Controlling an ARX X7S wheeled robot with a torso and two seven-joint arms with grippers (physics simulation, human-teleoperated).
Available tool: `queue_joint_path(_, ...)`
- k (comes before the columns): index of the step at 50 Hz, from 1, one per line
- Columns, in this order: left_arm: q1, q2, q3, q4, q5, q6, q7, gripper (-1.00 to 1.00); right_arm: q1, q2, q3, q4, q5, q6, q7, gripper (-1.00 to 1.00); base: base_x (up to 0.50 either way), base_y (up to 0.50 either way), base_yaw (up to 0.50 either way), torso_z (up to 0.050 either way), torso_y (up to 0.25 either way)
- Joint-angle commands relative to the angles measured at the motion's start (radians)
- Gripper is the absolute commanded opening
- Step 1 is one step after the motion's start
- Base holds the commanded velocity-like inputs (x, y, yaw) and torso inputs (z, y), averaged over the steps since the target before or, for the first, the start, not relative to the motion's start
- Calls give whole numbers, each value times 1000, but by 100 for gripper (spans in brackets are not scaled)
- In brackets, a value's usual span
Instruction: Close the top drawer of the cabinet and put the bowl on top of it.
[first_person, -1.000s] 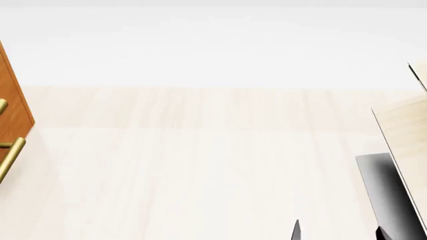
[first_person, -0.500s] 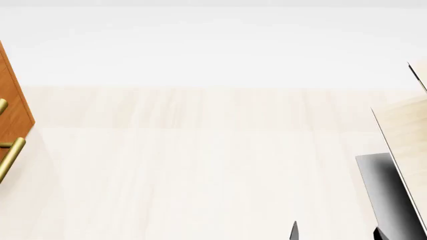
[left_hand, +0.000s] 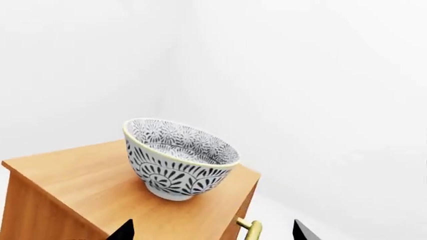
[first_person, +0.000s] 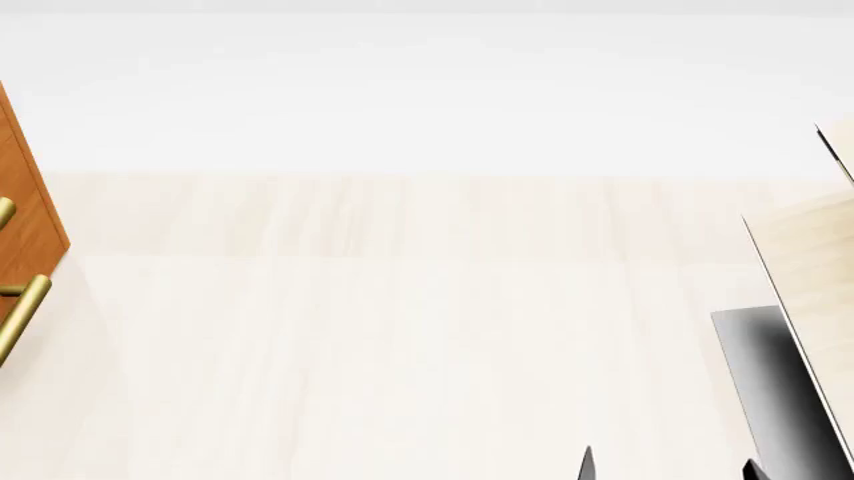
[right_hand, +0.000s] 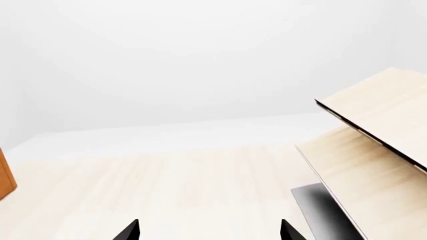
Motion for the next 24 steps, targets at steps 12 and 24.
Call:
queue_joint_path(12, 189, -2, -132, 177, -27, -54, 23, 100, -4, -9, -4, 14, -3, -6, -12, 100, 0, 0, 0, 0, 0)
queue_joint_path(24, 321, 32, -249, 272, -19, -81, 95, 100, 16, 10, 8, -8, 19, 9, 9, 100, 0, 0, 0, 0, 0)
